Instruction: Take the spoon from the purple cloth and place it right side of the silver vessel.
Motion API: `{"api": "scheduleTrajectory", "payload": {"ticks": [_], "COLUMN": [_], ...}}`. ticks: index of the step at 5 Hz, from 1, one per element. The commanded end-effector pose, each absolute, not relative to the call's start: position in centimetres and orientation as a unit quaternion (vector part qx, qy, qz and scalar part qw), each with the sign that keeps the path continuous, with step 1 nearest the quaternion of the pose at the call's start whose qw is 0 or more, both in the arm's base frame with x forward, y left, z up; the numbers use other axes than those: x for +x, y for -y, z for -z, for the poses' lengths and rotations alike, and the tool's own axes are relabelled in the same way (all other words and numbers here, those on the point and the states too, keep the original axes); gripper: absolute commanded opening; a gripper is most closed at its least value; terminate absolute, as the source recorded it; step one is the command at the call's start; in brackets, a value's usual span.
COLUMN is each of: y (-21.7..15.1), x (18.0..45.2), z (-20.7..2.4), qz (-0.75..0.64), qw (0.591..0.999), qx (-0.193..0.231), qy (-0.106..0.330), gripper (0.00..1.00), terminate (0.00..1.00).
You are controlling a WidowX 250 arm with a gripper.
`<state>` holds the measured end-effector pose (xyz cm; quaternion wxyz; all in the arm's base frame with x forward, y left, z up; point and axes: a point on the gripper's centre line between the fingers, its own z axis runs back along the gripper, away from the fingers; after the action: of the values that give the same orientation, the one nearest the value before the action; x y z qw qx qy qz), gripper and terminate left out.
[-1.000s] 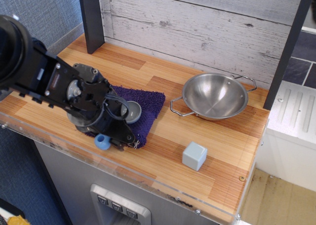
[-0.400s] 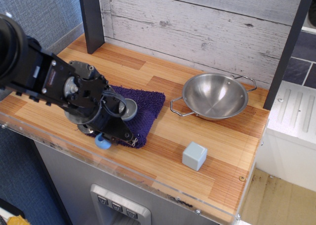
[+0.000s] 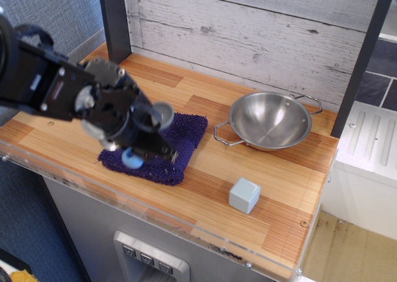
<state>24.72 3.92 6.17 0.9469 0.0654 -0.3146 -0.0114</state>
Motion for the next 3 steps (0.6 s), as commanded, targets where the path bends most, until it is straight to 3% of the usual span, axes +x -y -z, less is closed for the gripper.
{"api": "scheduleTrajectory", "payload": {"ticks": [1,3], "y": [-3.1,-2.5], "x": [28.0,32.2], "z": [-8.5,-8.7], "qz": [-0.087,-0.241], "qw": [0.922,0.888], "qx": [0.048,0.027], "qy": [0.374,0.391], "gripper": [0.00,0.00], "terminate": [0.00,0.00]}}
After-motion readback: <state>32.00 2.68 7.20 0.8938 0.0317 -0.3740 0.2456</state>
